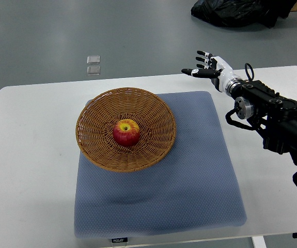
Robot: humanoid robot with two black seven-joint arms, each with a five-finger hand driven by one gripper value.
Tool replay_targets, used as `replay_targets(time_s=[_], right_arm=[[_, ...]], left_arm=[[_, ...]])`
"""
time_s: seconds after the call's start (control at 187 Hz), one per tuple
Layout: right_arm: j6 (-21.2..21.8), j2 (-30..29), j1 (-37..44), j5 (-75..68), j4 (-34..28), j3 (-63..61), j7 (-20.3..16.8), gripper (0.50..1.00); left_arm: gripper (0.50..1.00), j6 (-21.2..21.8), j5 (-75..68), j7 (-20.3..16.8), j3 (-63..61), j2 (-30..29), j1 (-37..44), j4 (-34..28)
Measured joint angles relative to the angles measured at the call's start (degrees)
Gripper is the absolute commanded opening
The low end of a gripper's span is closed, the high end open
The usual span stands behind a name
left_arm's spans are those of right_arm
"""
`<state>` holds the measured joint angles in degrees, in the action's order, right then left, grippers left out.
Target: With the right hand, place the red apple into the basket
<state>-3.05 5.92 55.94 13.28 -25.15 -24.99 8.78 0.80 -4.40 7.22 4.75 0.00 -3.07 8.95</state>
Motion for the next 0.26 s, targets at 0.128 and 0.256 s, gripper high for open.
replay_targets(time_s=[0.128,0.256], right_arm=[[-0.4,0.6,-0.7,-3.8,0.0,-0.5,0.3,0.921],[-0.3,0.5,-0.8,-4.5,0.0,-1.0,0.6,0.924]], left_arm=[[1.0,0.0,0.0,0.0,0.1,0.0,0.0,0.1],[1.0,0.0,0.0,0.0,0.1,0.0,0.0,0.2]])
